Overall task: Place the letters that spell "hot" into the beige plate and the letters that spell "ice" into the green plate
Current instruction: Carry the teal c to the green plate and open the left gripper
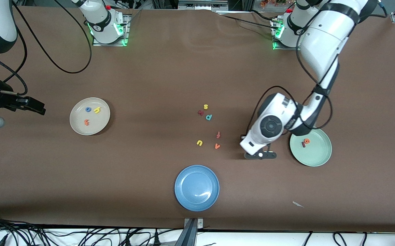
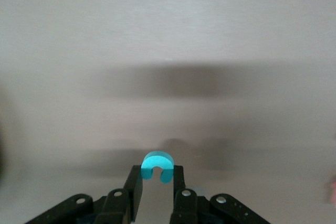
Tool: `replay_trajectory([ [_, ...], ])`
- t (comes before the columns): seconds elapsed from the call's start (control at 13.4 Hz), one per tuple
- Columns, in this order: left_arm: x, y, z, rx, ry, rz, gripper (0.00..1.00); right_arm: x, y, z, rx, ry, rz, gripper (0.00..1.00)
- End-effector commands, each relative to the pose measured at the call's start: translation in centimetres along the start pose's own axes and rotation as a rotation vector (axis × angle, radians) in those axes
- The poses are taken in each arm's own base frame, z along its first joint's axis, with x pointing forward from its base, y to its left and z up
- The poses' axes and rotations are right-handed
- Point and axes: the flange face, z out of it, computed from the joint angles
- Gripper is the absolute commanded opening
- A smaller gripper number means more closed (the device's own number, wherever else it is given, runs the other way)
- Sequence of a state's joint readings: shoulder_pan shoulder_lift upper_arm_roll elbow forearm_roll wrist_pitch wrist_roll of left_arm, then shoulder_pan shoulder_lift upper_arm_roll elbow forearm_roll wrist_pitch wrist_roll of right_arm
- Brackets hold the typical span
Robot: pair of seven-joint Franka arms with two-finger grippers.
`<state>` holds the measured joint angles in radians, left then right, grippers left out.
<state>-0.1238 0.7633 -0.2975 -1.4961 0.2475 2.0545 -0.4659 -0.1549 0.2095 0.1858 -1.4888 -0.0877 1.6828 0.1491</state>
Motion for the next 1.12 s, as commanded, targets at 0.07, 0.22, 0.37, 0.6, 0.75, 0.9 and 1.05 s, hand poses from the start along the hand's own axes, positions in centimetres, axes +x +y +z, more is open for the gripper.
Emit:
replay_trajectory([
  [0.07,0.3,-5.7,-1.4,0.03,-0.027,0.114,0.24,-0.4,0.0,-0.8,0.017,0.021,0.003,1.0],
  [0.22,0.7,-9.0,-1.6,0.029,-0.049,0.172,0.23,-0.4,-0.2,-0.7,0.02,0.018,0.002,1.0],
  [0.37,1.1,-12.6,-1.2,0.051,-0.072,0.263,0.23,-0.4,-0.1,-0.2,0.018,-0.001,0.003,1.0],
  [0.6,1.5,-16.7,-0.6,0.11,-0.091,0.338,0.23,-0.4,-0.2,0.6,0.017,-0.017,-0.007,1.0],
  [0.75,1.7,-18.6,-0.1,0.118,-0.1,0.366,0.3,-0.3,-0.6,0.9,0.018,-0.023,-0.012,1.0],
  [0.9,2.1,-20.1,-0.7,0.1,-0.089,0.346,1.0,-0.4,-0.8,0.9,0.017,-0.029,-0.013,1.0],
  [1.05,2.2,-20.8,-1.7,0.099,-0.074,0.321,1.0,-0.8,-1.1,0.2,0.045,-0.038,-0.012,1.0],
])
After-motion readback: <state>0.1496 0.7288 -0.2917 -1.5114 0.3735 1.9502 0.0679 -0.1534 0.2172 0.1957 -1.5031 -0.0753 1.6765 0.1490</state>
